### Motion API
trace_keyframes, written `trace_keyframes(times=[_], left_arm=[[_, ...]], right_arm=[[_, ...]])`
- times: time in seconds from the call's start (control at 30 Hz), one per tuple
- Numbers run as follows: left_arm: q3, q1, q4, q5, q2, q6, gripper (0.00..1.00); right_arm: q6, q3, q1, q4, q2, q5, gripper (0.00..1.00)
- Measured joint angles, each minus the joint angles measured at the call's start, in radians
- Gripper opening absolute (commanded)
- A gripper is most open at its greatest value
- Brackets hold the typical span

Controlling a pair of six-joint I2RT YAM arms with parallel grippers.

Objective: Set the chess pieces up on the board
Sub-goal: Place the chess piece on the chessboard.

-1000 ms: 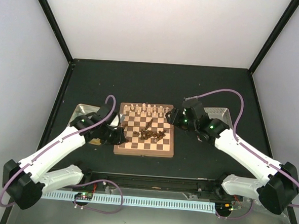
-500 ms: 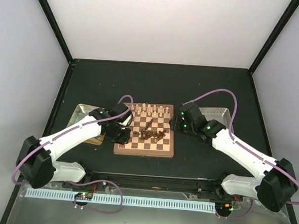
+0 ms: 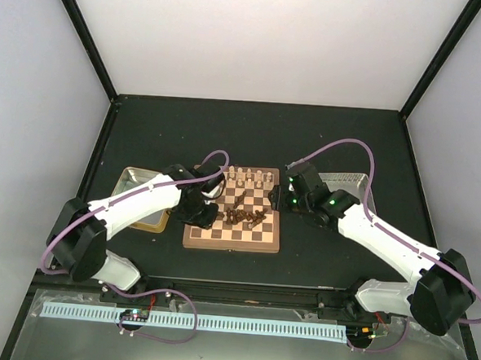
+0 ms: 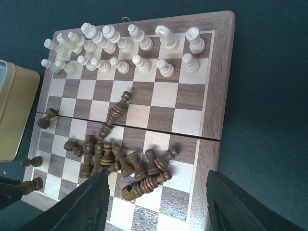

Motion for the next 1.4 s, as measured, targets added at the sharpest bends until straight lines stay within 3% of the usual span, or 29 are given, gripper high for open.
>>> trace_keyframes(times=[0.8,1.4], left_arm=[[-0.029,0.000,-0.001,0.014,0.069,0.057,0.08],[-0.020,-0.001,0.007,0.030,0.087,0.070,0.33]], right_arm=[[-0.003,-0.003,0.000,0.013,0.000,-0.026,0.56],[0.003,-0.003,0.000,0.013,-0.010,-0.045,0.56]])
